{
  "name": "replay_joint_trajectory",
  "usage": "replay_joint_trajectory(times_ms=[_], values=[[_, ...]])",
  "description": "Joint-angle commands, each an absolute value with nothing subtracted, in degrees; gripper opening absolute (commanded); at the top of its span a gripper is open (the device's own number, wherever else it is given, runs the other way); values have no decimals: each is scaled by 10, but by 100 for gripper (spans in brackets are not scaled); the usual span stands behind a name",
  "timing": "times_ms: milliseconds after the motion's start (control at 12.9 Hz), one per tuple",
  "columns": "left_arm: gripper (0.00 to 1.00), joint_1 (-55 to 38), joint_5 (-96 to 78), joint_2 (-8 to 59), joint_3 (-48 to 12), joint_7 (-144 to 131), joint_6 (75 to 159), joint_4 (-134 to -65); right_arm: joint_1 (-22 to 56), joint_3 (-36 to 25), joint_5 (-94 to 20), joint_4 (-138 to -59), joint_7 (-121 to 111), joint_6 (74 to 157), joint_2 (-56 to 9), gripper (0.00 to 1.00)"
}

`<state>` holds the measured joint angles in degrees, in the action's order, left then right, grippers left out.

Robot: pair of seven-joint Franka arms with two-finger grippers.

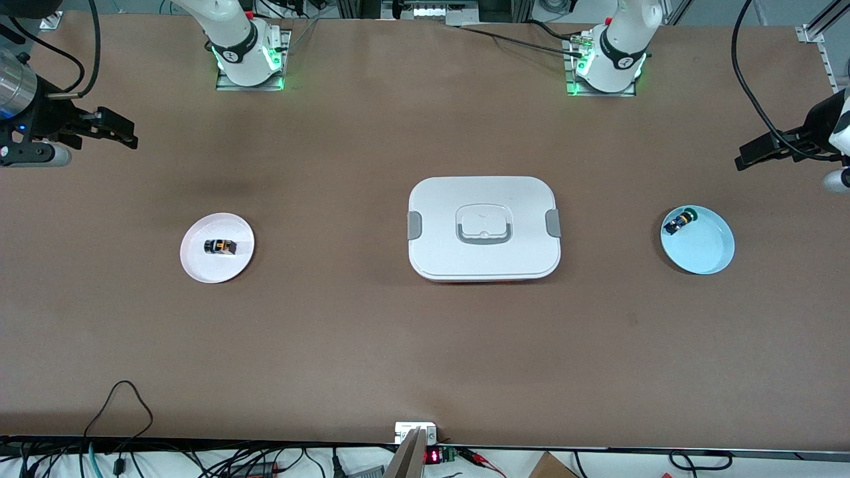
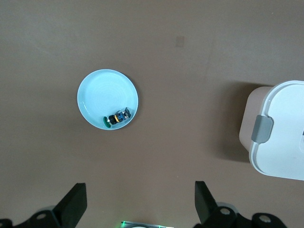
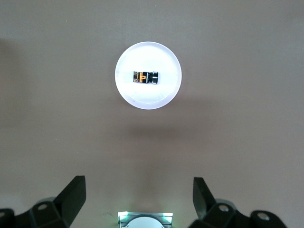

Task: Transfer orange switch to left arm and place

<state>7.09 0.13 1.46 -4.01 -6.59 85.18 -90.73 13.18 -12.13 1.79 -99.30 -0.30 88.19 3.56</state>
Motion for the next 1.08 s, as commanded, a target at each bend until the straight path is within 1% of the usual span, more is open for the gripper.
replay_joint_trajectory(times_ms=[0,232,464,928,1006], values=[[100,75,-6,27,-40,-52,838,-885,132,-119,16,-1001,4,884,46,100],[100,75,-10,27,-40,-49,838,-885,131,-120,17,-998,-2,889,38,100],[100,75,-10,27,-40,-49,838,-885,133,-120,16,-994,2,902,-2,100],[100,75,-10,27,-40,-49,838,-885,142,-119,11,-1003,2,1002,-119,100],[100,76,-10,27,-40,-49,838,-885,142,-120,11,-1031,1,1042,-124,100]])
